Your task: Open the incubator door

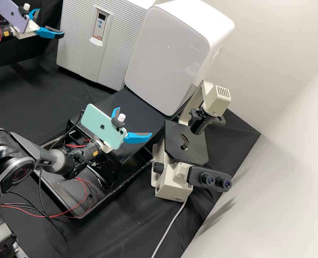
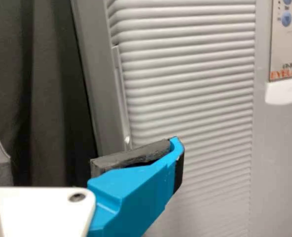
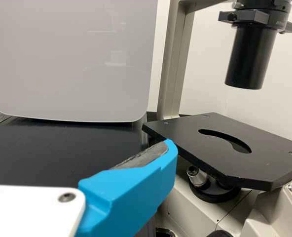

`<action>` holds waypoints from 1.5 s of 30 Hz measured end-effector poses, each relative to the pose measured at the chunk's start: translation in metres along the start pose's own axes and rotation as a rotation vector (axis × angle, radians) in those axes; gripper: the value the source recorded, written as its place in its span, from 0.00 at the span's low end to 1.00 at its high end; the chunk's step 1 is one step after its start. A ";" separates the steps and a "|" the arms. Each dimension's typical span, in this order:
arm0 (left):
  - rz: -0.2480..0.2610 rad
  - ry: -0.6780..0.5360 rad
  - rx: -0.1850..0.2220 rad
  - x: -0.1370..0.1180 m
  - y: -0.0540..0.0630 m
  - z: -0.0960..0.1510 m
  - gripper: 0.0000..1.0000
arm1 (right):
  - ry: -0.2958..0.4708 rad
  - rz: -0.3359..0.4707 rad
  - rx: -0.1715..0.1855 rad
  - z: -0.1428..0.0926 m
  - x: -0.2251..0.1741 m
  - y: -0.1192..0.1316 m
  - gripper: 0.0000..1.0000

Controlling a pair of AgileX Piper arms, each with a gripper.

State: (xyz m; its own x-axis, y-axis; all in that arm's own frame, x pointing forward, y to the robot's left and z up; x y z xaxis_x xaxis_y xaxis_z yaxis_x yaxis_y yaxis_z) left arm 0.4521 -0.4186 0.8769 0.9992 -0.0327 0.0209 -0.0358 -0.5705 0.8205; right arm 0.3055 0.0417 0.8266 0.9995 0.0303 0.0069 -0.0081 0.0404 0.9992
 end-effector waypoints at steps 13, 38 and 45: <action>-0.057 -0.157 0.022 0.038 0.015 -0.015 1.00 | 0.000 0.000 0.000 0.000 0.000 0.000 1.00; -0.087 -0.154 -0.214 -0.043 0.013 0.040 1.00 | 0.000 0.000 0.000 0.000 0.000 0.000 1.00; -0.047 -0.178 -0.206 -0.044 0.024 0.043 1.00 | 0.000 0.000 0.000 0.000 0.000 0.000 1.00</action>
State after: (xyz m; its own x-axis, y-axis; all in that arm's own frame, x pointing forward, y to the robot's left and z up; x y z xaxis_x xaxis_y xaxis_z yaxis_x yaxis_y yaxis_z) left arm 0.4070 -0.4662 0.8710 0.9807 -0.1645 -0.1056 0.0324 -0.3961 0.9176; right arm 0.3055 0.0417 0.8266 0.9995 0.0303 0.0069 -0.0081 0.0404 0.9992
